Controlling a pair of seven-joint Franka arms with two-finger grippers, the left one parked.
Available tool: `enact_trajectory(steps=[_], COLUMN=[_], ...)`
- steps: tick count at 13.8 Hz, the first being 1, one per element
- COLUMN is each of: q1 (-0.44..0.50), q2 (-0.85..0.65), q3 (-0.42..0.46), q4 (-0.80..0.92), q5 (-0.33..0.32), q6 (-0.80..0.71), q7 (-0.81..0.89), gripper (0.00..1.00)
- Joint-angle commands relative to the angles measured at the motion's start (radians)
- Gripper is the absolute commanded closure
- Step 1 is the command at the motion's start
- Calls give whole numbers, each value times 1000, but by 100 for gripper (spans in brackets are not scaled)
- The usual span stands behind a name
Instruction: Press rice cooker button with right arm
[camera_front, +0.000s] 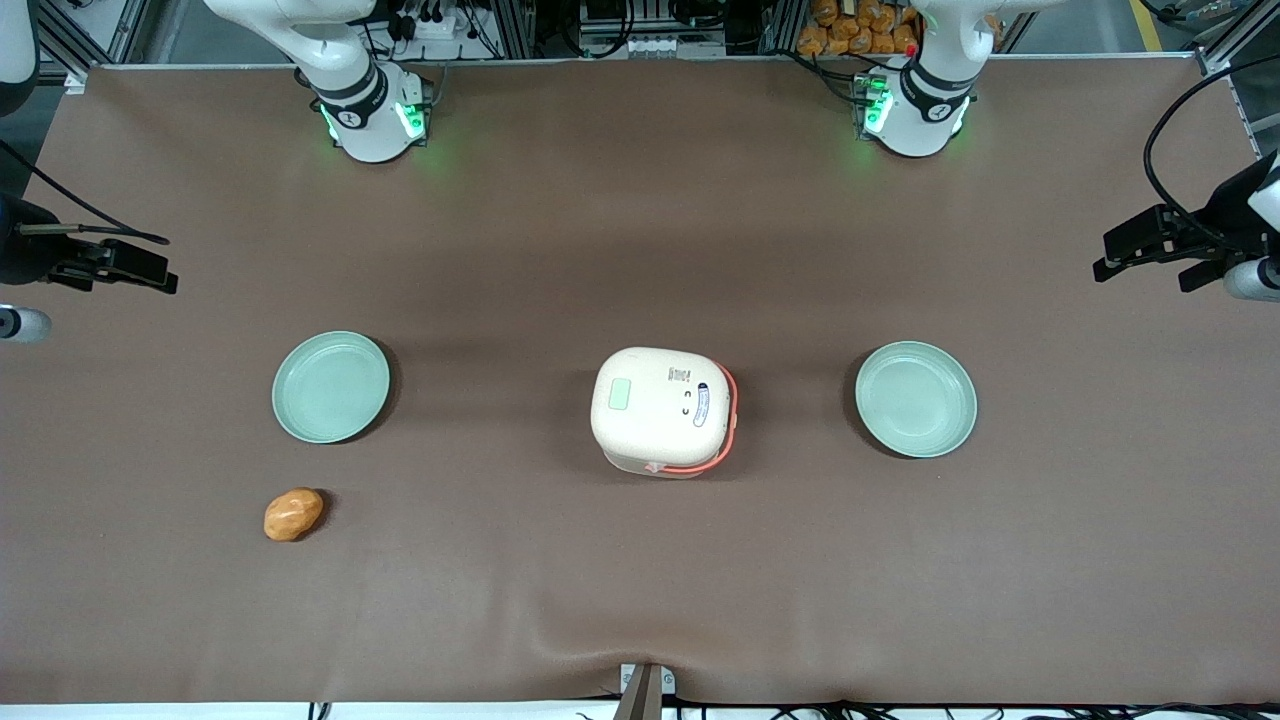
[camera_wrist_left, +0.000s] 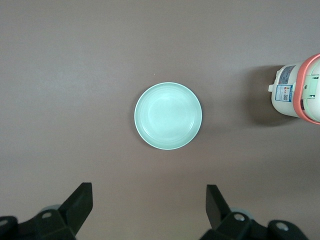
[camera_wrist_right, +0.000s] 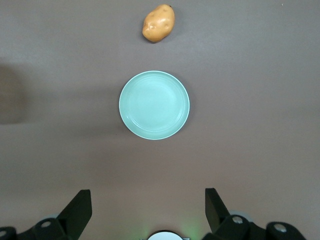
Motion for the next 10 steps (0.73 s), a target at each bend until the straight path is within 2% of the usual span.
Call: enact_trajectory(steps=[1,10], q1=[12,12], q2=[-29,-29], q3=[-8,-6], q4=[-17,-4], q5=[-20,-23], q6=[-1,-1], q7=[7,6], gripper=[0,0])
